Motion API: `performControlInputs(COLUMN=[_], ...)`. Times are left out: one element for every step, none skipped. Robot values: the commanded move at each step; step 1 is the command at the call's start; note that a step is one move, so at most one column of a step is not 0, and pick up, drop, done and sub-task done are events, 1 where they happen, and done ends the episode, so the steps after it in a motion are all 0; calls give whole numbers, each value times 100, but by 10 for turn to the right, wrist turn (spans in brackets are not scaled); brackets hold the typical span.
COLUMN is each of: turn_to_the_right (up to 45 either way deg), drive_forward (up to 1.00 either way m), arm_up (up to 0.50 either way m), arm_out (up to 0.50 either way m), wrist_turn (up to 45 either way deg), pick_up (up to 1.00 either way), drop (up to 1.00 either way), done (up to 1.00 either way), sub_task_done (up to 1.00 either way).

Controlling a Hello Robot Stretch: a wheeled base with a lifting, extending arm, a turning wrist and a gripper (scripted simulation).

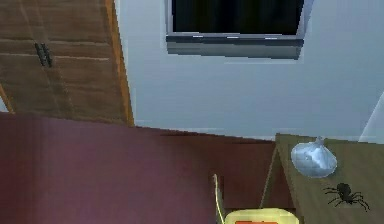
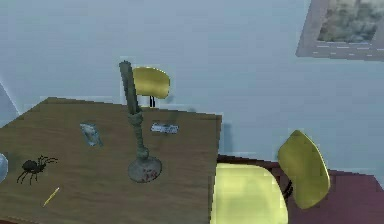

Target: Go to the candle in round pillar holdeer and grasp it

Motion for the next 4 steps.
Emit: performControlInputs(turn_to_the_right=[-120, 0, 0, 0], drive_forward=[0, 0, 0, 0], arm_up=[0, 50, 34, 0], arm_out=[0, 0, 0, 26], wrist_turn=[0, 0, 0, 0], pick_up=[0, 0, 0, 0], drop=[0, 0, 0, 0], done=[0, 0, 0, 0], sub_task_done=[0, 0, 0, 0])
